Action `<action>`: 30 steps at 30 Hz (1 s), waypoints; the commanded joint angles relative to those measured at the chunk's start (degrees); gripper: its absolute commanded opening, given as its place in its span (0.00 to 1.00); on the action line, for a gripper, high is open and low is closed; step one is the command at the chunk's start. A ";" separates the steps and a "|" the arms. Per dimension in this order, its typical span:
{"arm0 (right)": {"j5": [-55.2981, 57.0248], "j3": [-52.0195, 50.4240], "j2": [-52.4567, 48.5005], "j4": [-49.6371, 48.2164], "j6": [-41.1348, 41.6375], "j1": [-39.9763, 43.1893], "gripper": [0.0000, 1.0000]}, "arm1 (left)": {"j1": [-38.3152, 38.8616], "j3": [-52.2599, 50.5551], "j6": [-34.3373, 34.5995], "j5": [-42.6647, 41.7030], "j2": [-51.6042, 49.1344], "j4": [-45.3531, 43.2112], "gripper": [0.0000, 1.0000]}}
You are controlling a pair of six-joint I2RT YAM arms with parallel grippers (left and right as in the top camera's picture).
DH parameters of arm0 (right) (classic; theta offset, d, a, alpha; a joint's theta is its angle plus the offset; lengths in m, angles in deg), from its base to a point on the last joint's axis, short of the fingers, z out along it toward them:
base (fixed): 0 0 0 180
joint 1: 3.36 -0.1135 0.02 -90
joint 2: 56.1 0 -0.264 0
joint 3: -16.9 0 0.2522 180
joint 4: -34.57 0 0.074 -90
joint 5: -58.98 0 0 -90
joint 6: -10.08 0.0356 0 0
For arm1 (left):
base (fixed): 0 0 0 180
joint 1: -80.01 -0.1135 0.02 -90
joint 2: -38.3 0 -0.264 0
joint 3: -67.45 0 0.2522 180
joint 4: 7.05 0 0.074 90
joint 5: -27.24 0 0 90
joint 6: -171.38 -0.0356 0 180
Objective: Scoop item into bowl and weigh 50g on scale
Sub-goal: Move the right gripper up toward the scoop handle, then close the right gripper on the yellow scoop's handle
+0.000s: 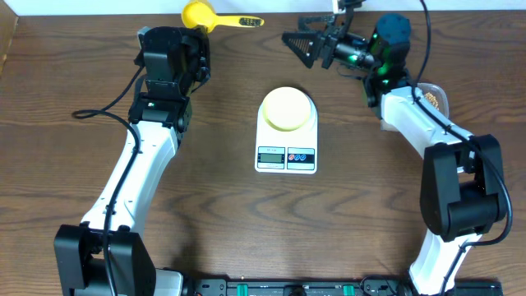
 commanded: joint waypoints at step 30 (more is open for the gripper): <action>1.36 1.07 -0.17 -7.61 0.07 -4.37 0.80 | 5.01 1.53 -0.13 -3.91 0.72 0.35 0.08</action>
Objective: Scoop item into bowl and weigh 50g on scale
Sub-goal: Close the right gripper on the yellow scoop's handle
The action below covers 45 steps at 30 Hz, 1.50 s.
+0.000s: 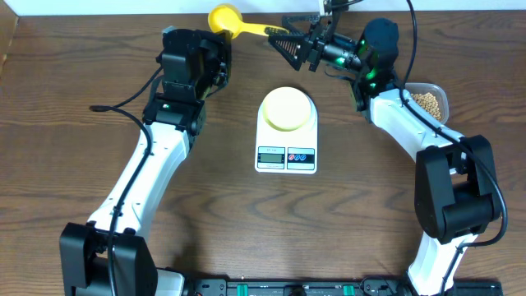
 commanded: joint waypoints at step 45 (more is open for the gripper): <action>0.63 1.07 -0.15 -7.76 1.31 -2.34 0.24 | 0.28 1.53 3.50 -5.70 0.72 -1.62 0.08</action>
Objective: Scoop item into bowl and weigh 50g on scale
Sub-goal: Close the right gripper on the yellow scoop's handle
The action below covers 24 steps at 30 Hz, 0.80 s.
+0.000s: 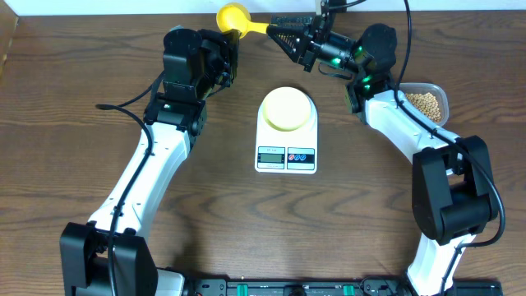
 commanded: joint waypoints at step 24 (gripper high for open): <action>0.24 1.07 -0.17 -0.15 0.22 -0.79 0.01 | 0.07 1.53 0.09 -0.68 0.72 -0.20 0.08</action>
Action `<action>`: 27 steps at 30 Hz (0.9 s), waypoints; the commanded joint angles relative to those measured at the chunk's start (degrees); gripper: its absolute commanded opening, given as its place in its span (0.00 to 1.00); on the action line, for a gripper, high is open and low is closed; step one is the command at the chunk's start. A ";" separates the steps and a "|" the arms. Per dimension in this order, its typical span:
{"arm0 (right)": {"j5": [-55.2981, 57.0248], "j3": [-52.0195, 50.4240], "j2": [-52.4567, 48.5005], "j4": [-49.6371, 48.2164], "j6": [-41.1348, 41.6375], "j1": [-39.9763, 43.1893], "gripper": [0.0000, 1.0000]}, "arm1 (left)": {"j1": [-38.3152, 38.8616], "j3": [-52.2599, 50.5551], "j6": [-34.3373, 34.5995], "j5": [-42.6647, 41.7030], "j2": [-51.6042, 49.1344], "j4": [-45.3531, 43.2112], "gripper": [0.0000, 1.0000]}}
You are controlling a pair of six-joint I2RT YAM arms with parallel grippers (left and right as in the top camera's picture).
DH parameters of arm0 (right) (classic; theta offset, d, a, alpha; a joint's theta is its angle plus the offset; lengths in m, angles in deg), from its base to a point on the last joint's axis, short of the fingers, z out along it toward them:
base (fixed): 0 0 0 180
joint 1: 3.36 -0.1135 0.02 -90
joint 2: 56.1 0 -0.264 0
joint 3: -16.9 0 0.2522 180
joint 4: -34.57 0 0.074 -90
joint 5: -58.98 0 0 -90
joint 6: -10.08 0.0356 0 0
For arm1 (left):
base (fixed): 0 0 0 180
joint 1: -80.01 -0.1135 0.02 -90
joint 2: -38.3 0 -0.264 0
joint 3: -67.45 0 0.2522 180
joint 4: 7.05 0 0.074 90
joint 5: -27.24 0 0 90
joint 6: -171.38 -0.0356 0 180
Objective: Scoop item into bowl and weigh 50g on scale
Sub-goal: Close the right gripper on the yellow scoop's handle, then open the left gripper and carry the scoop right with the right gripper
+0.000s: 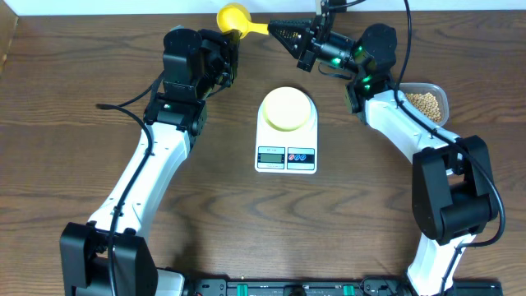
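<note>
A yellow scoop [233,16] hangs at the table's far edge, its handle pointing right. My left gripper [231,43] is just below the scoop's cup and seems shut on it where cup and handle meet. From the right, my right gripper [278,30] has its fingers closed on the handle's end. A pale yellow bowl [288,108] stands on the white scale [286,156] in the middle. The clear tub of tan grains [426,103] sits at the right.
The scale's display and buttons face the near edge. A black cable trails off the left arm at the left. The right arm's base link lies beside the grain tub.
The right gripper's fingers, spread around the scoop's handle before, have closed onto it. The scoop and the left arm stay where they were.
At first the left gripper held the scoop at the far left of the back edge, with the right gripper open and apart. Both then came toward each other. The right fingers stood around the handle, and now both grippers hold the scoop.
</note>
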 commanded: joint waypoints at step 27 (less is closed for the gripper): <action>1.62 1.07 -0.17 0.09 -2.54 2.43 0.01 | 0.07 1.53 0.07 -0.31 0.72 -0.15 0.80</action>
